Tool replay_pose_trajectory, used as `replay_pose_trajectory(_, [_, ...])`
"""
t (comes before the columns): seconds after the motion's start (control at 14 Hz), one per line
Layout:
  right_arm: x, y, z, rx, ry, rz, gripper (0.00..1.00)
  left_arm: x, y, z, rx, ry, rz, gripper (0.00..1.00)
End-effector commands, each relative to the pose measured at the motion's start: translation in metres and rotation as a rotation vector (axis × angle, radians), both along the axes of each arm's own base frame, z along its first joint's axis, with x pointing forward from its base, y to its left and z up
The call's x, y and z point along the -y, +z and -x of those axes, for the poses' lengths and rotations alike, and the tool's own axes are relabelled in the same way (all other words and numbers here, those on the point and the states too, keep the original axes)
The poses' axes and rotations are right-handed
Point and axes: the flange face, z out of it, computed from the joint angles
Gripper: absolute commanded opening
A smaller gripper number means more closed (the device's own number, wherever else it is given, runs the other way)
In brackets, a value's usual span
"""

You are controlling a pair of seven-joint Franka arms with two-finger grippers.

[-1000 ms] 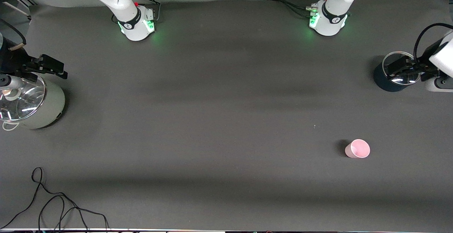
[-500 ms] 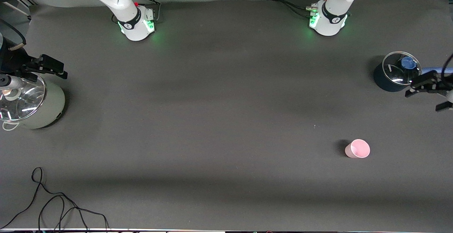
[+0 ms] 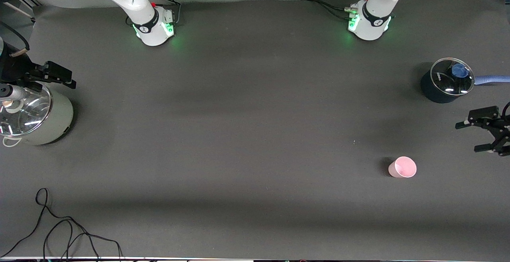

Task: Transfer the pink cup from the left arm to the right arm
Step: 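Reach the left gripper down to the pink cup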

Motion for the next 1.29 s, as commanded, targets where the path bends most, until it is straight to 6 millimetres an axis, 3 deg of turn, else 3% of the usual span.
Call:
replay_pose_trajectory(0.0, [0.000,0.004,-0.001,-0.002,0.003,-0.019,1.00,-0.013,-0.044,-0.012,0.072,-0.114,0.085,1.00])
replay_pose_trajectory(0.36, [0.001,0.003,-0.001,-0.003,0.003,-0.019,1.00,-0.065,-0.149,-0.002,0.312,-0.229,0.298,1.00])
replay_pose_trajectory(0.57, [0.000,0.004,-0.001,-0.002,0.005,-0.019,1.00,-0.076,-0.196,0.004,0.418,-0.261,0.367,1.00])
replay_pose_trajectory(0.86, [0.001,0.004,-0.001,-0.002,0.003,-0.019,1.00,-0.073,-0.267,0.009,0.592,-0.236,0.481,1.00])
replay_pose_trajectory(1.21, [0.001,0.003,-0.001,-0.003,0.003,-0.019,1.00,-0.060,-0.322,0.015,0.724,-0.213,0.540,1.00])
